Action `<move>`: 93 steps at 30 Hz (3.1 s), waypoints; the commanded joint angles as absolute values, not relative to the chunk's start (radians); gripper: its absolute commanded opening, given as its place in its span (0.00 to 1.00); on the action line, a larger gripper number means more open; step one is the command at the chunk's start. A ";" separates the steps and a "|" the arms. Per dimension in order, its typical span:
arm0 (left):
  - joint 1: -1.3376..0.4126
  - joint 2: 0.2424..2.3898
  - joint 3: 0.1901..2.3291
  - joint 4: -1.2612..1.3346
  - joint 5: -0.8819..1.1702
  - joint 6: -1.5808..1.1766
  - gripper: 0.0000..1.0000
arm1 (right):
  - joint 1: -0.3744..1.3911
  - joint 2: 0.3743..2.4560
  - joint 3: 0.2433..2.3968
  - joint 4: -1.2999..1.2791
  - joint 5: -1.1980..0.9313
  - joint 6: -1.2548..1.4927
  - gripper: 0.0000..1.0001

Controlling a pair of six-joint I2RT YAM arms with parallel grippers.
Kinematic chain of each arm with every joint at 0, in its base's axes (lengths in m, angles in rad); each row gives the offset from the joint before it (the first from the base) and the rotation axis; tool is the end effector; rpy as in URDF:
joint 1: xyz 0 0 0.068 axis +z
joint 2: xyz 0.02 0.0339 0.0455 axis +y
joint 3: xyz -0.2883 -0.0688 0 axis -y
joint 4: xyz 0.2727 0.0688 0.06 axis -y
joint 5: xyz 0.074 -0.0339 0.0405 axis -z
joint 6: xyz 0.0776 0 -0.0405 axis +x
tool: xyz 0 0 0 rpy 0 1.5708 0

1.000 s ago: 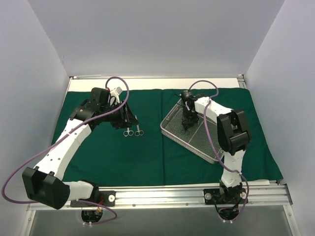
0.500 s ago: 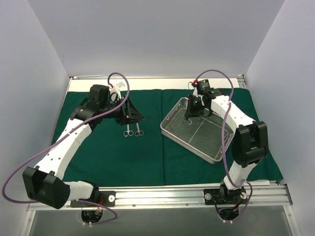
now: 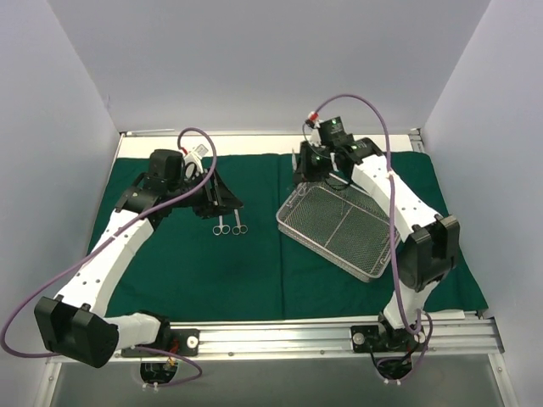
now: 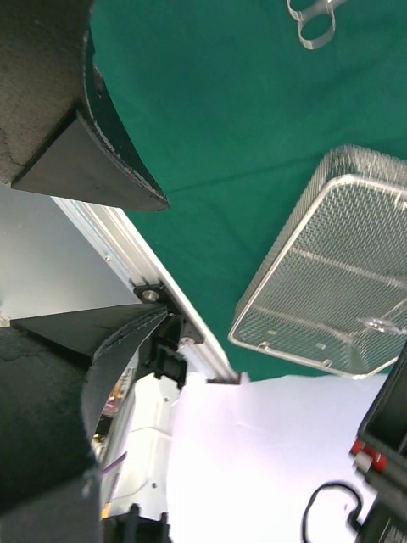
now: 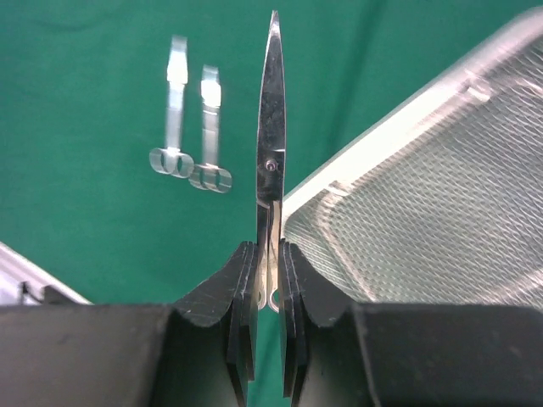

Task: Open and lay out the surgical kit
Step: Place the medical item in the surgical kit.

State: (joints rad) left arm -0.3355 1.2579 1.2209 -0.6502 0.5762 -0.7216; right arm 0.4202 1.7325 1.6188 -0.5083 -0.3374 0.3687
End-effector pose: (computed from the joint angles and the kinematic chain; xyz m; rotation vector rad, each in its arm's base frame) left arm 0.2821 -0.1431 0.3495 -0.1298 2.4114 -1.1824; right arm 0.4130 0.2127 0.3409 -0.2561 2.2566 0.8022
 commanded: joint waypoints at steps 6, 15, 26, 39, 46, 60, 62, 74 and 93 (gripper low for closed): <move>-0.261 1.158 1.193 -0.736 0.529 -0.686 0.56 | 0.572 1.894 1.822 -0.520 -0.354 0.446 0.00; -0.149 1.086 1.164 -0.669 0.716 -0.664 0.57 | 0.630 1.832 1.703 -0.347 -0.667 0.324 0.00; -0.146 0.976 1.049 -0.339 0.885 -0.742 0.59 | 0.629 1.678 1.631 -0.224 -0.940 0.414 0.00; -0.133 1.025 1.250 -0.882 0.406 -0.617 0.58 | 0.682 1.856 1.808 -0.455 -0.438 0.532 0.00; -0.132 1.023 1.336 -0.988 0.359 -0.561 0.58 | 0.738 2.055 1.897 -0.505 -0.210 0.620 0.00; -0.124 0.991 1.256 -0.940 0.440 -0.591 0.58 | 0.770 2.327 2.094 -0.603 -0.109 0.640 0.00; -0.121 0.999 1.250 -0.930 0.451 -0.592 0.58 | 0.775 2.345 2.112 -0.611 -0.107 0.637 0.00; -0.112 1.009 1.218 -0.881 0.502 -0.601 0.58 | 0.790 2.427 2.163 -0.627 -0.126 0.627 0.00; -0.110 1.008 1.201 -0.870 0.529 -0.603 0.58 | 0.808 2.490 2.247 -0.684 -0.101 0.615 0.00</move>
